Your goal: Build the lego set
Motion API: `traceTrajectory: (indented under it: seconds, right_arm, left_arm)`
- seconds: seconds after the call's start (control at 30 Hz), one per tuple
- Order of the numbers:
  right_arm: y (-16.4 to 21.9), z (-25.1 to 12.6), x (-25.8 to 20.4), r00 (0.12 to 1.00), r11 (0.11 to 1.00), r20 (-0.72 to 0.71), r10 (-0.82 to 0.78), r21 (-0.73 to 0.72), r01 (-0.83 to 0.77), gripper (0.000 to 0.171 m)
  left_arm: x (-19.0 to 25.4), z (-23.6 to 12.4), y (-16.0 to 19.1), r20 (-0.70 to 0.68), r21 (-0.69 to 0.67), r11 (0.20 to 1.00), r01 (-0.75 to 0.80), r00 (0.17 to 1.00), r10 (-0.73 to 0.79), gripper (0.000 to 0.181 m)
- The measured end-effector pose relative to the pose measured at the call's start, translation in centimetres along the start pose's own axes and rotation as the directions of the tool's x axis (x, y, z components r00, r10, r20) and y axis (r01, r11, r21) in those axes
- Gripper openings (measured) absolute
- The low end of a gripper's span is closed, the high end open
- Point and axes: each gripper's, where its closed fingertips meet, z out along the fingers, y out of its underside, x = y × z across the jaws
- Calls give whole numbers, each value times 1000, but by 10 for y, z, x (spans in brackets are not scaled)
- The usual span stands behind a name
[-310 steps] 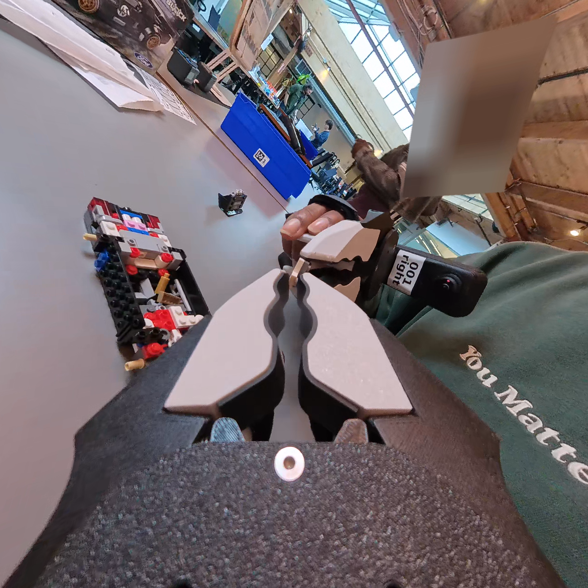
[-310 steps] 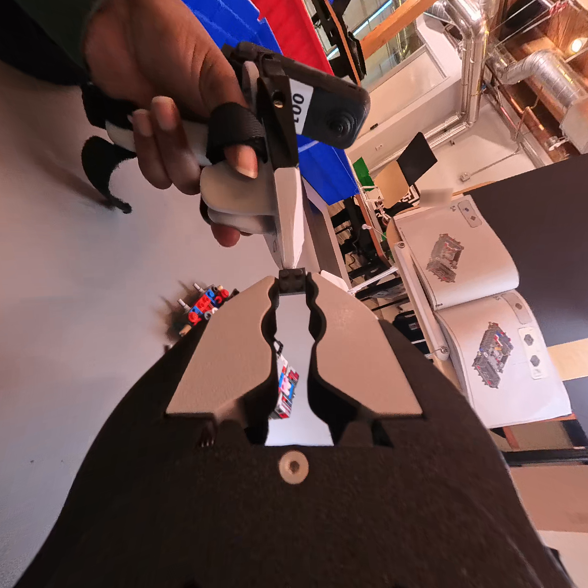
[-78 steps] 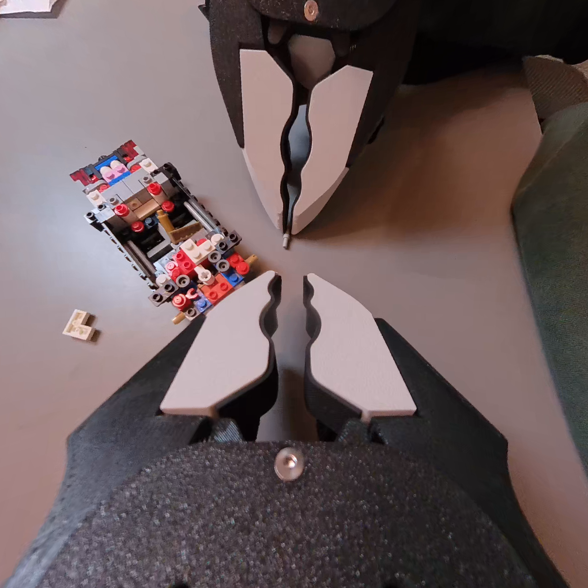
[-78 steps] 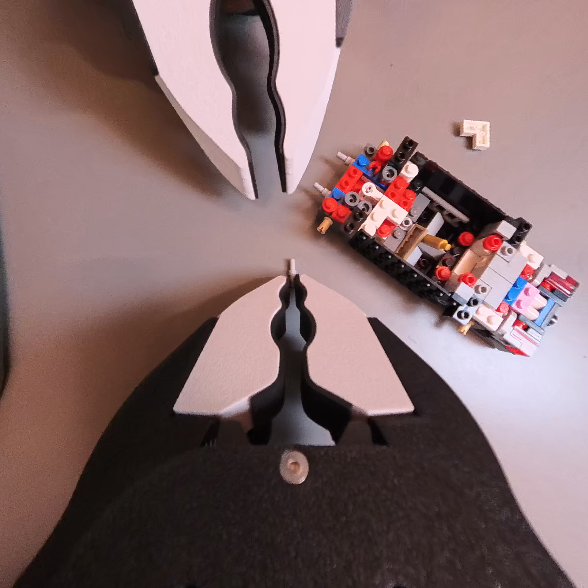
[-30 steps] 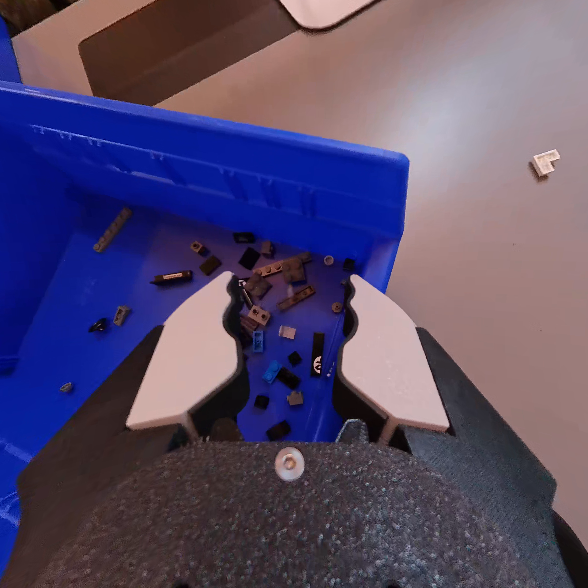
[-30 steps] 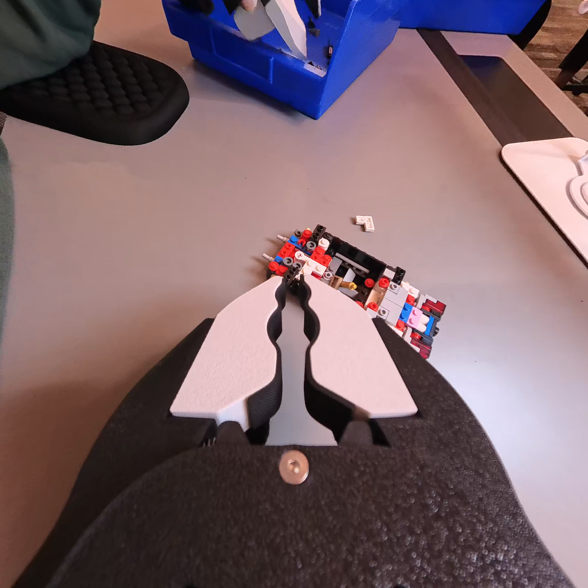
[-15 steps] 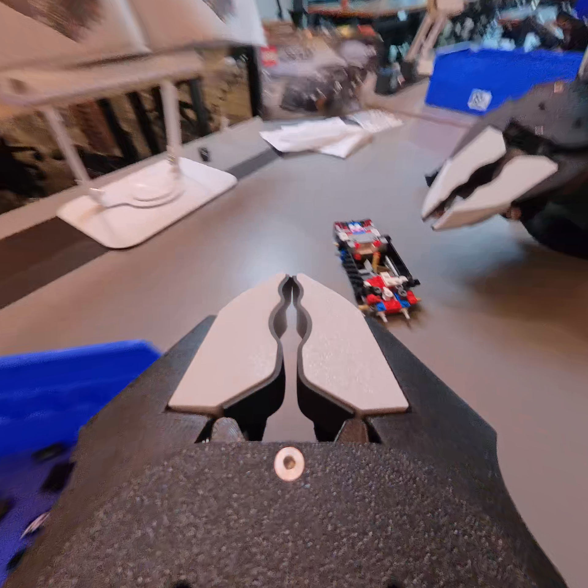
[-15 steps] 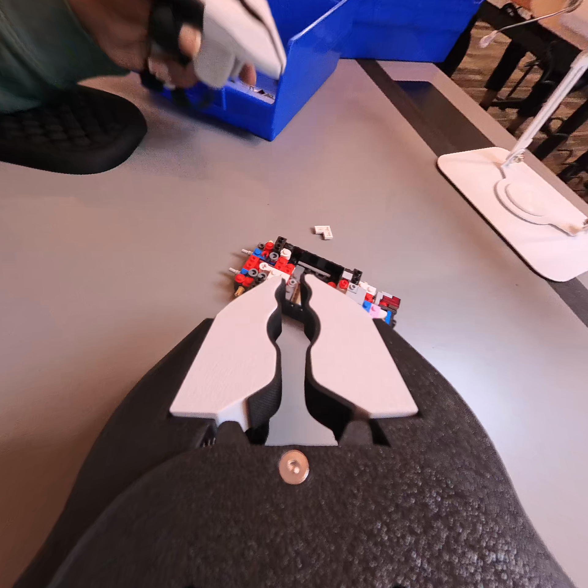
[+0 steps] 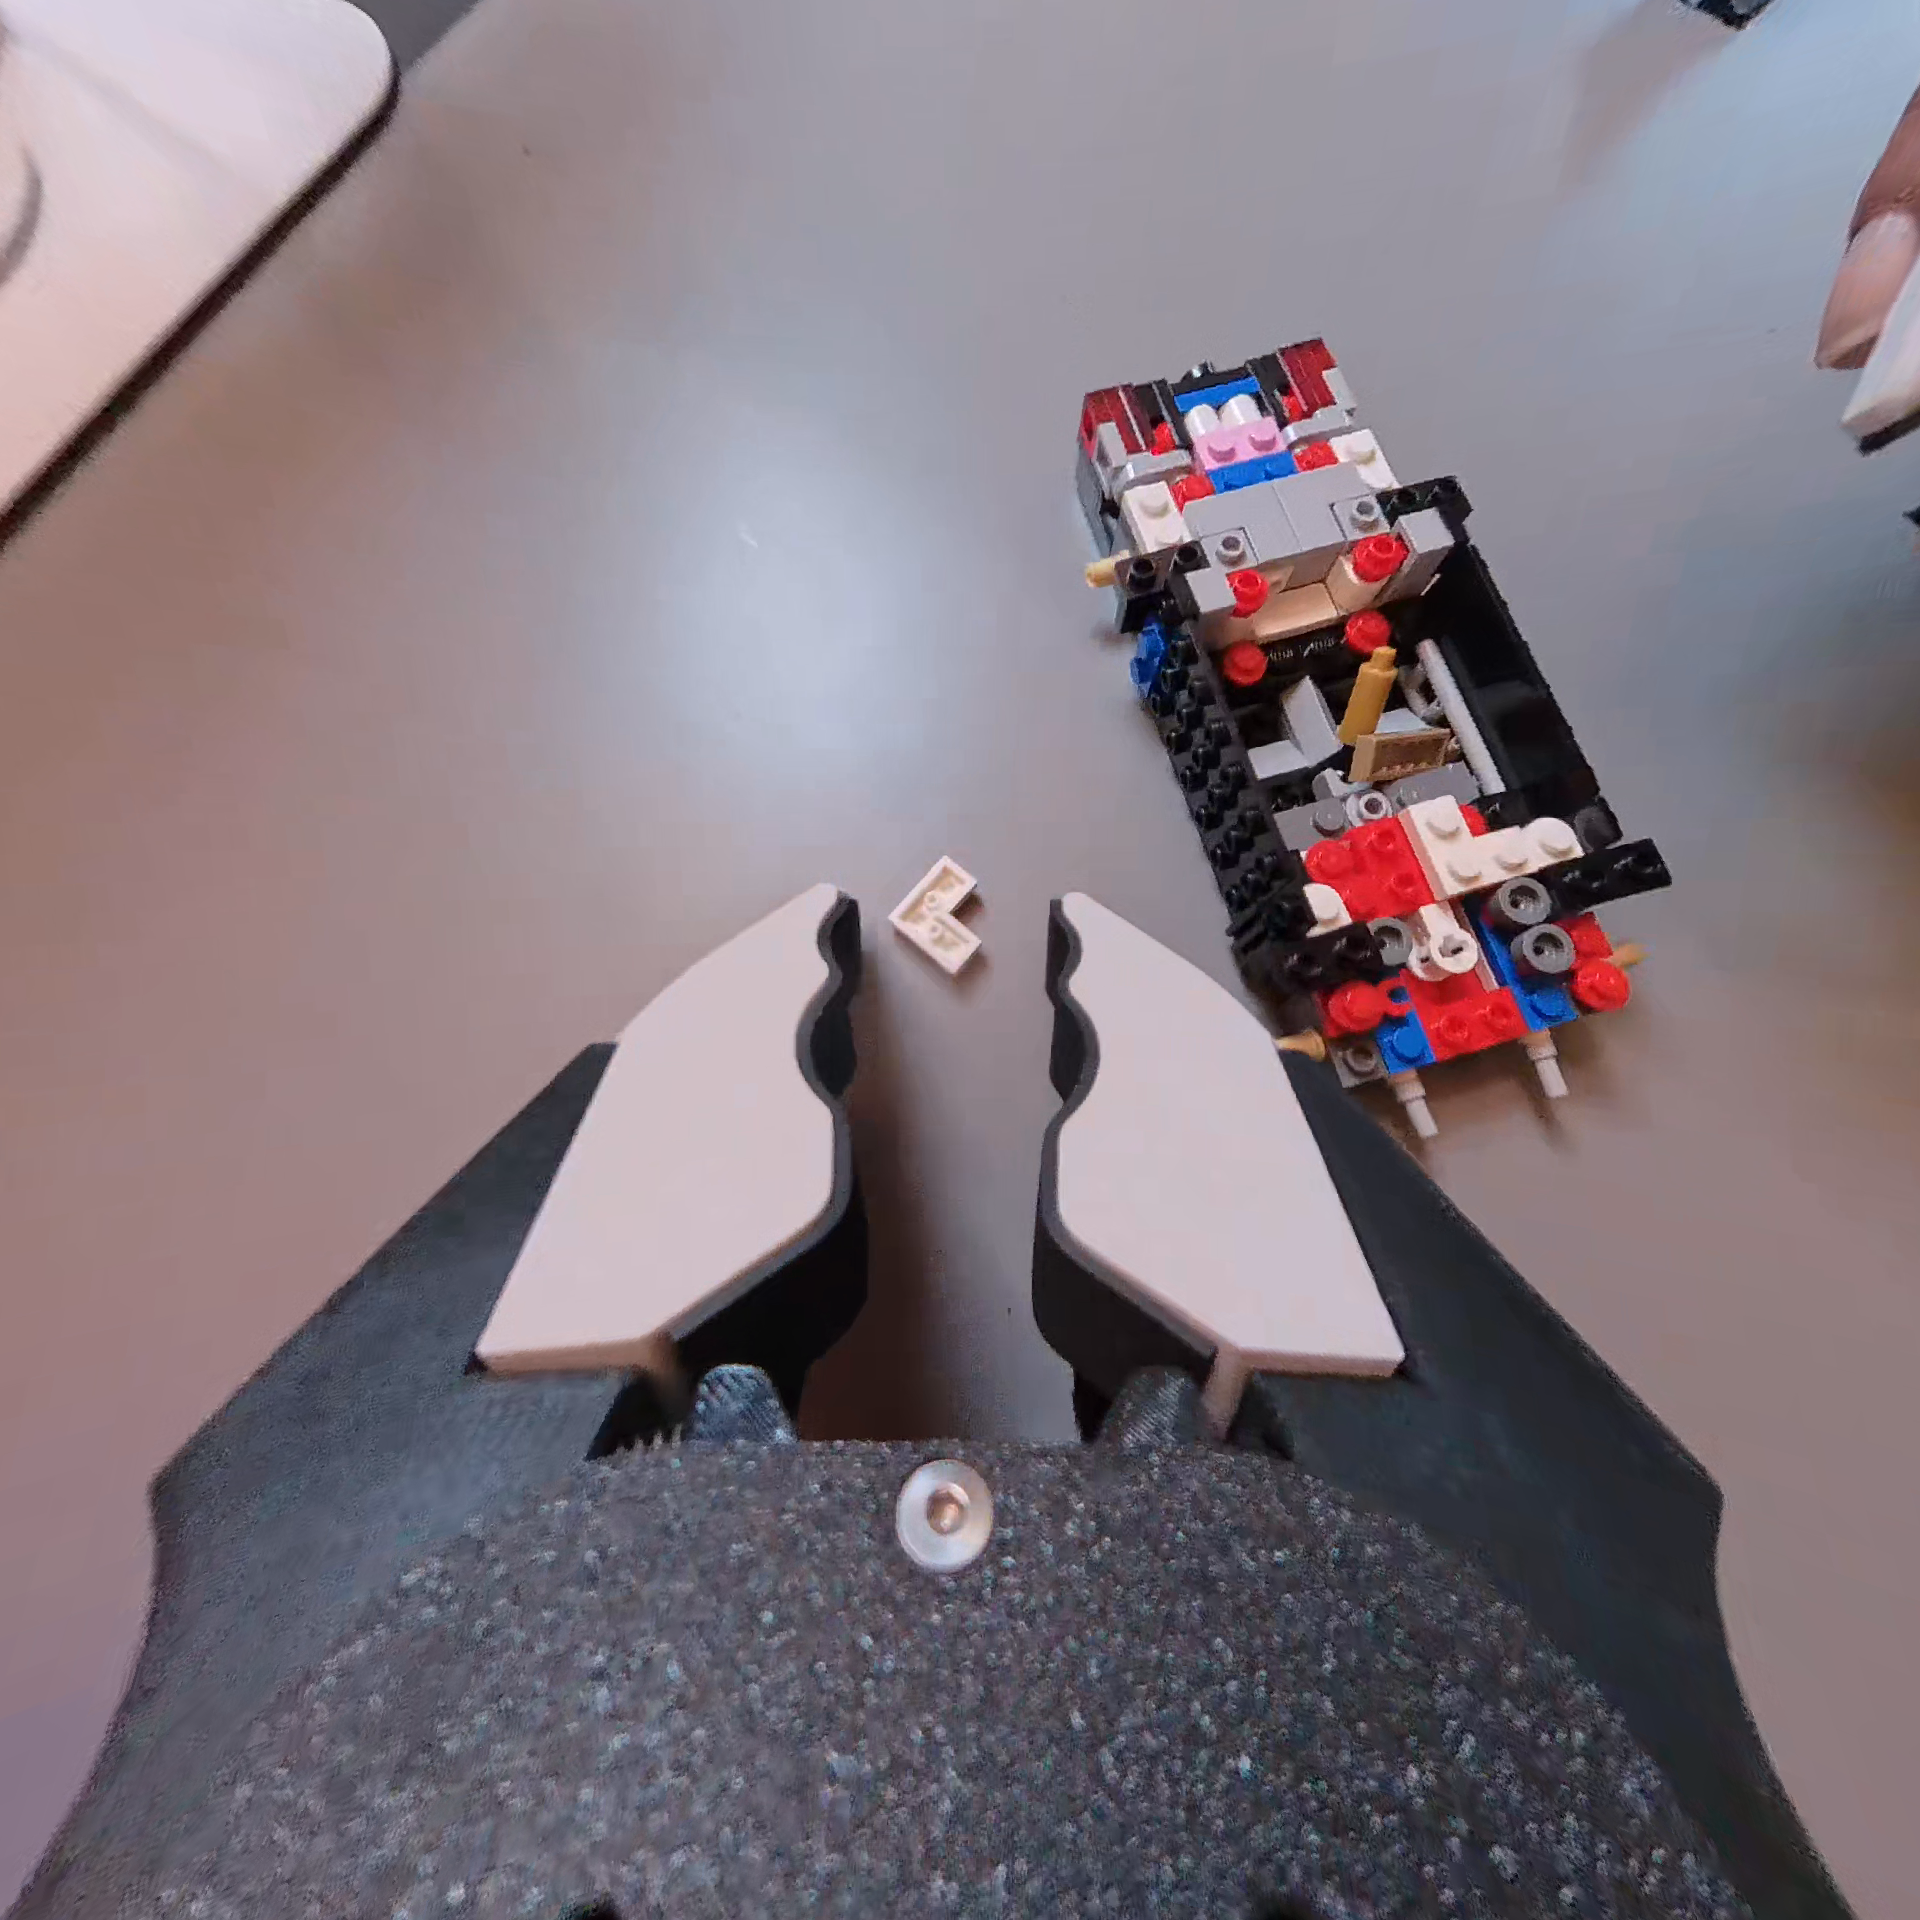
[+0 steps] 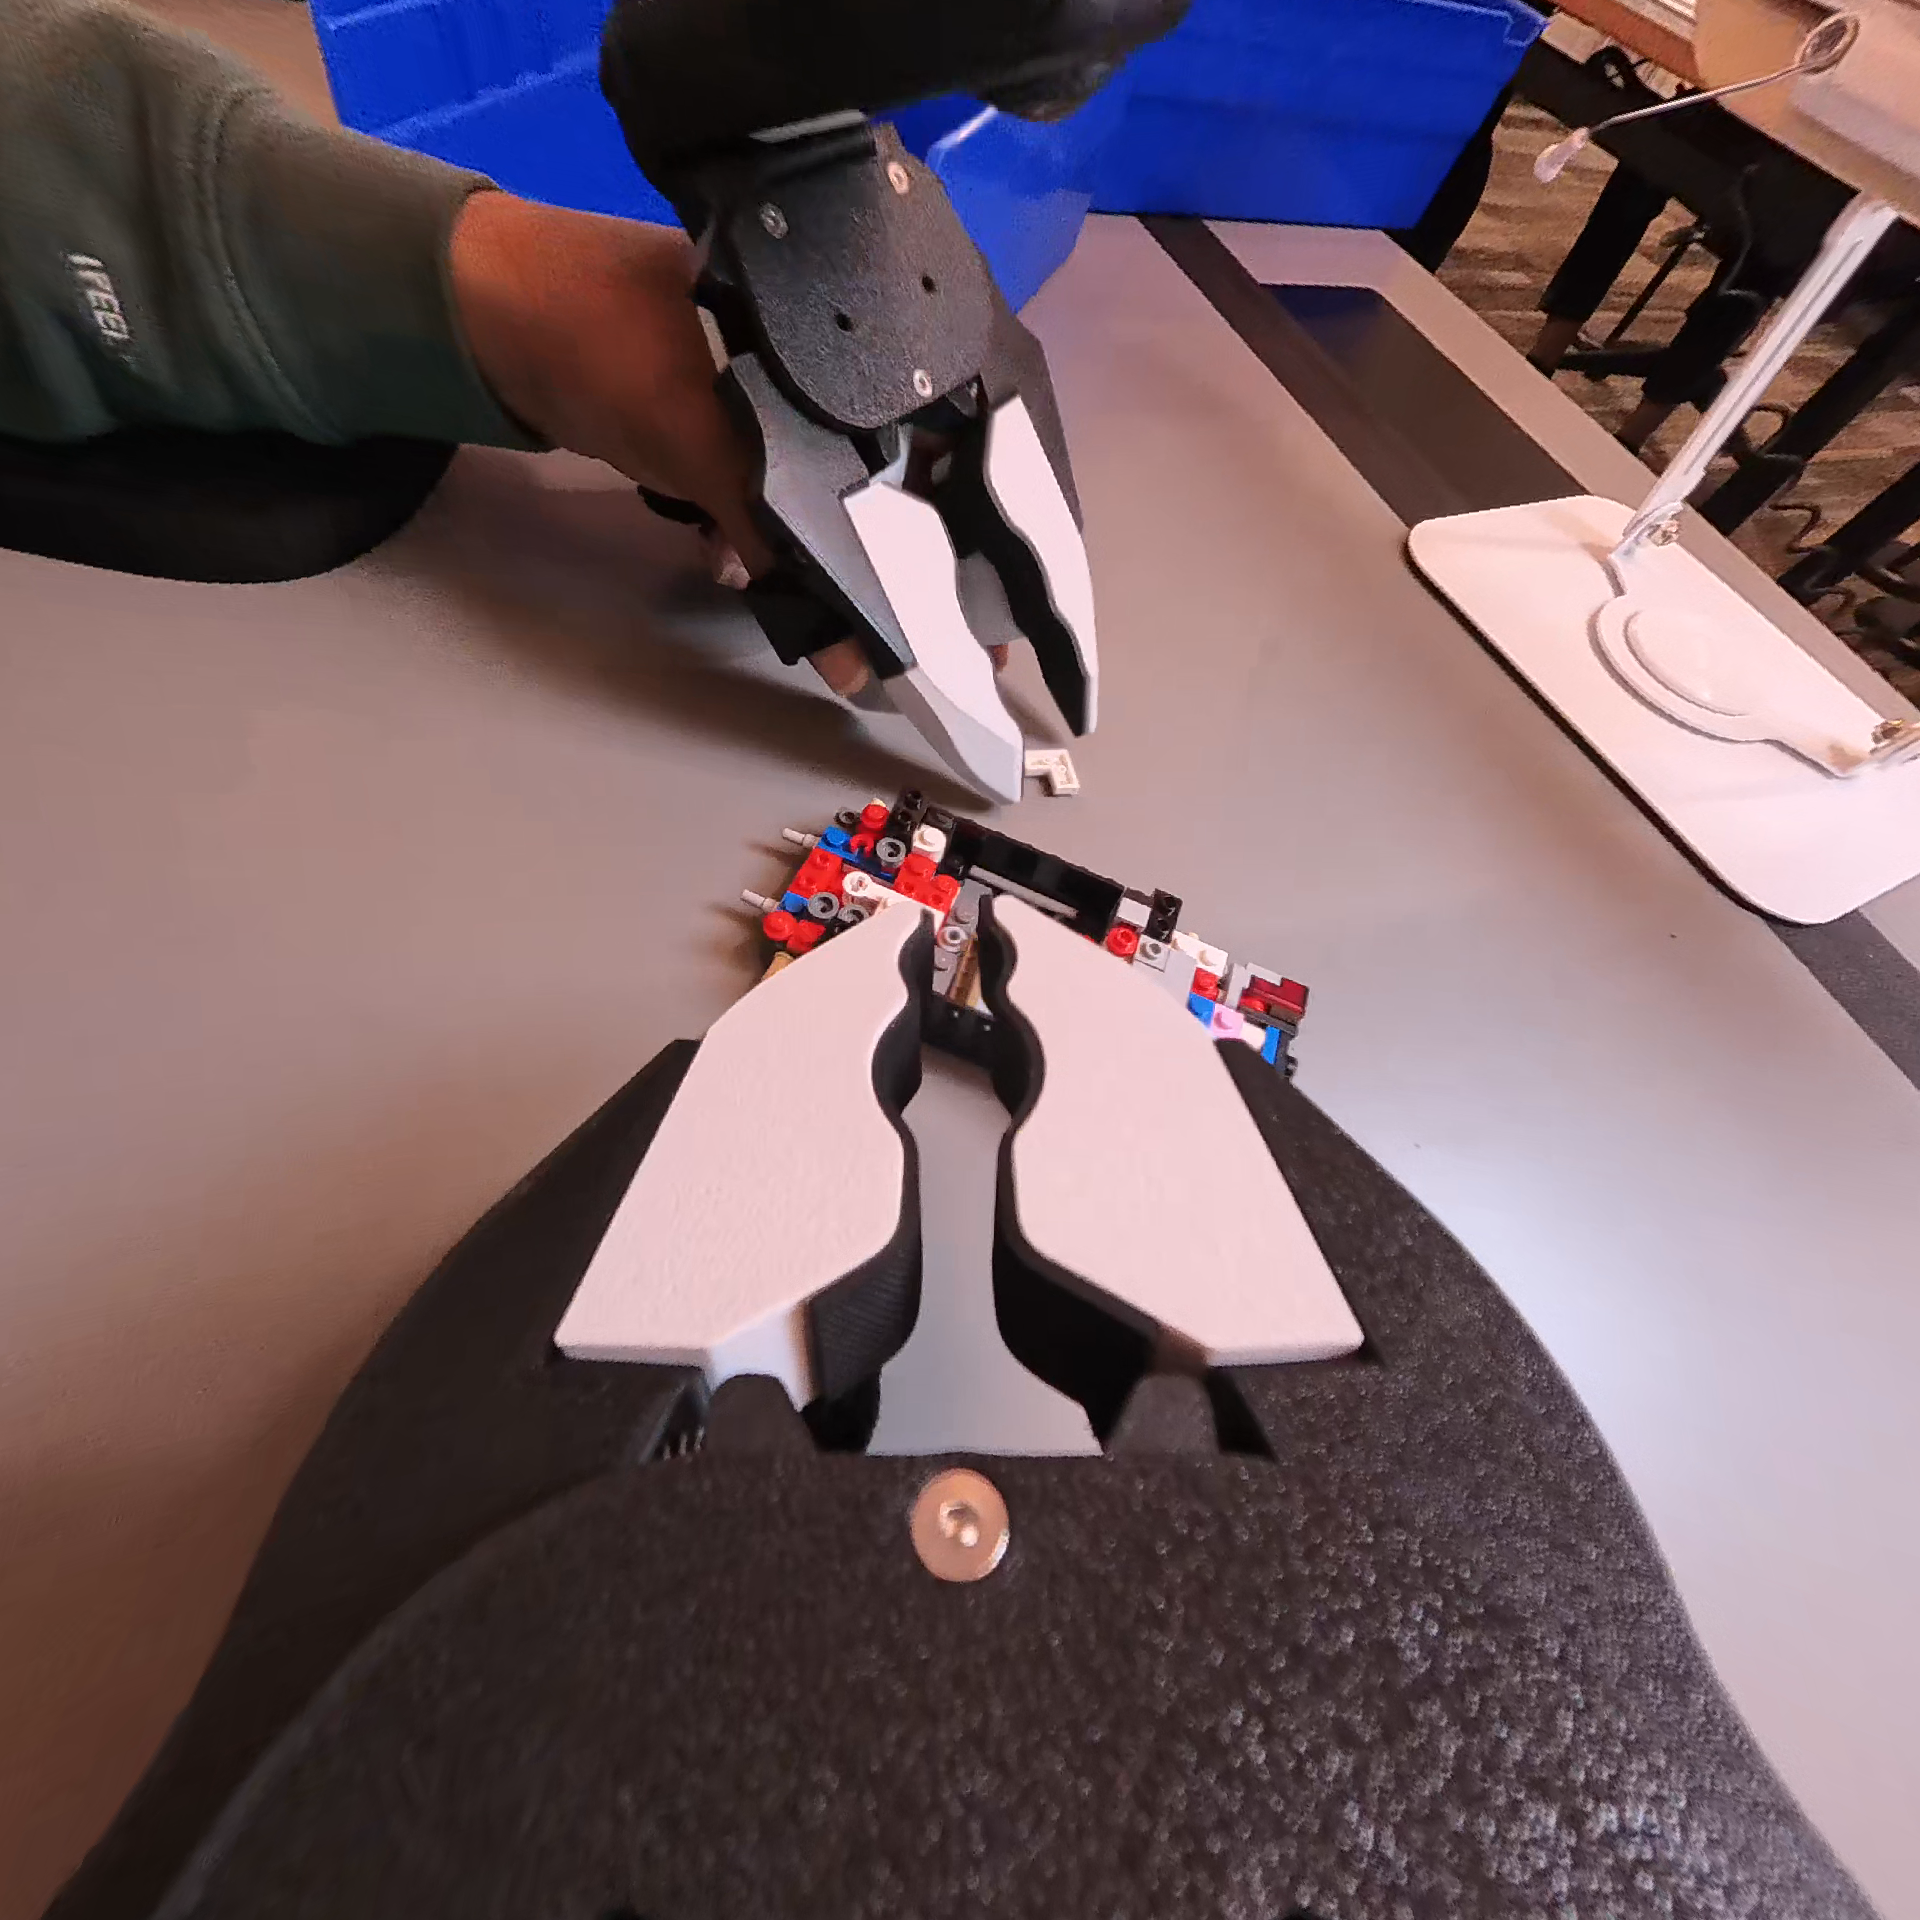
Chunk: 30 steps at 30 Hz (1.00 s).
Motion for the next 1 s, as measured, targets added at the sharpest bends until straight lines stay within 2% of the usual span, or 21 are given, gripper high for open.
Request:
traceTrajectory:
  seconds: [0.07, 0.13, 0.27, 0.47, 0.7, 0.9, 1.0]
  right_arm:
    - [1, 0, 2, 1000, 1000, -3, 8, 0, -8, 8]
    - [3, 0, 4, 1000, 1000, -7, 13, -4, -13, 7]
    - [6, 2, 5, 1000, 1000, -11, 20, -5, -20, 7]
    - [8, 4, 9, 999, 1000, -34, 17, 0, -17, 7]
    - [-2, 2, 10, 998, 997, -64, -19, 79, 24, 9]
    - [-16, 2, -11, 997, 983, 8, -82, 167, 80, 22]
    - [-23, 1, -16, 993, 972, -9, -121, 200, 120, 27]
  left_arm:
    - [-3, 3, 2, 11, -38, 999, -24, 1000, 24, 30]
    - [-2, 2, 2, 14, -58, 996, -64, 998, 65, 18]
    - [-1, -1, 4, 64, -51, 989, -136, 988, 139, 14]
    - [6, -18, -12, 15, 104, 993, -48, 999, 47, 14]
    - [52, -50, -45, -237, 331, 940, 80, 972, 0, 13]
    - [93, -55, -61, -467, 364, 899, 245, 883, -52, 14]
    - [108, -55, -66, -573, 343, 870, 353, 813, -104, 14]
